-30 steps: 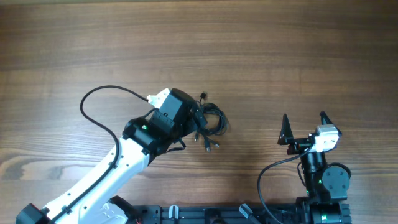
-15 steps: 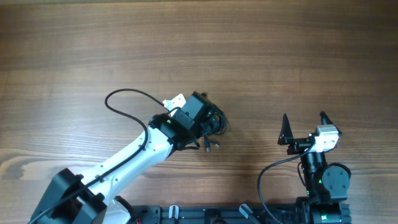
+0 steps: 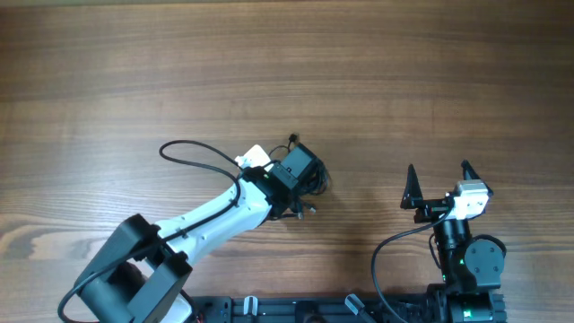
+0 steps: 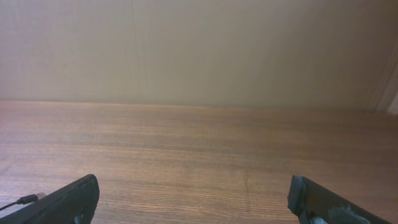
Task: Untangle cables
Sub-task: 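Move the left gripper over the black cable bundle and grasp it, then lift the cable bundle with the left gripper toward the center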
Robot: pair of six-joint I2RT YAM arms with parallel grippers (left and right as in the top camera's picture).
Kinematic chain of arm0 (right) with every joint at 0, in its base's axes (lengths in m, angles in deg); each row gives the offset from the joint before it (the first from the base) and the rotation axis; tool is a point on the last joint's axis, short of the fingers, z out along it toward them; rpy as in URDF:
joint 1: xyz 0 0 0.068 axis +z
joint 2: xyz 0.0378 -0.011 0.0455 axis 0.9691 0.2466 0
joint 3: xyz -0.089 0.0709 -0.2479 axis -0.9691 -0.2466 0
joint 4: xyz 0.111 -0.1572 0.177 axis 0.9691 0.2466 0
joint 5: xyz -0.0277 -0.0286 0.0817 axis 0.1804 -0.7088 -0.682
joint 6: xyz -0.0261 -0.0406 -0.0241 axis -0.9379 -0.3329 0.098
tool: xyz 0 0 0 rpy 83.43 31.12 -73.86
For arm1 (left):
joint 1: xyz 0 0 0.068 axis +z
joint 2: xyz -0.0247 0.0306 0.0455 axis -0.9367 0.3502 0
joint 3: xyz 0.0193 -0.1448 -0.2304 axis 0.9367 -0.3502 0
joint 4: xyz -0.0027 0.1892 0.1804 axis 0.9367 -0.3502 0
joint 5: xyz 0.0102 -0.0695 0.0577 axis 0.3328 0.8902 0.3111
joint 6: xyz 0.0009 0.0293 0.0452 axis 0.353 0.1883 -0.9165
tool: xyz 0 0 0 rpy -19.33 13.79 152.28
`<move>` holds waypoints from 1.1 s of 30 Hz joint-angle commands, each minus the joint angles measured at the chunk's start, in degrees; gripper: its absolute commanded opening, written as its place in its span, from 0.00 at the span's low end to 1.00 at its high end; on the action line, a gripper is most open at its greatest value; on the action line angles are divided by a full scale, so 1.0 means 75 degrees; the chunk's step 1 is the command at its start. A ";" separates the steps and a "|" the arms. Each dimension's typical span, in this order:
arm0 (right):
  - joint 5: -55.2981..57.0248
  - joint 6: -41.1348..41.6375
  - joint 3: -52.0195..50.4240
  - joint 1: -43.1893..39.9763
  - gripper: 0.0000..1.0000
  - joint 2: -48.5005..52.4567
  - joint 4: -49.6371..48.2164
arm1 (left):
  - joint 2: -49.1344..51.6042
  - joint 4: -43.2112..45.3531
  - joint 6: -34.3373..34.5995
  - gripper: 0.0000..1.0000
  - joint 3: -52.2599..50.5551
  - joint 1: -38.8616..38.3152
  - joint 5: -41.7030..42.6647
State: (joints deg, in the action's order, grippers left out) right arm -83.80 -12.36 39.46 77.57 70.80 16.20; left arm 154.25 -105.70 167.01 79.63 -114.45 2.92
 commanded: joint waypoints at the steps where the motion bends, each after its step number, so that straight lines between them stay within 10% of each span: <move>1: -0.0102 -0.0131 -0.0009 0.0044 1.00 -0.0082 -0.0017 | 0.0286 0.0047 0.0102 0.71 0.0134 -0.0029 -0.0286; 16: -0.0102 -0.0128 -0.0009 0.0044 1.00 -0.0082 -0.0020 | 0.0921 0.0510 0.0102 0.45 0.0131 -0.0029 -0.0568; 21: -0.0102 -0.0131 -0.0009 0.0044 1.00 -0.0082 -0.0017 | 0.1151 0.0775 0.0102 0.16 0.0131 -0.0029 -0.0580; 27: -0.0102 -0.0128 -0.0009 0.0044 1.00 -0.0082 -0.0020 | 0.1154 0.0790 0.0041 0.04 0.0131 -0.0029 -0.0676; 33: -0.0102 -0.0128 -0.0009 0.0044 1.00 -0.0082 -0.0017 | 0.0169 0.0892 -0.2620 0.04 0.0134 -0.0029 -0.0670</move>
State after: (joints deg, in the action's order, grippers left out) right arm -83.80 -12.36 39.46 77.57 70.80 16.20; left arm 161.07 -98.92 161.18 80.53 -114.47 -0.94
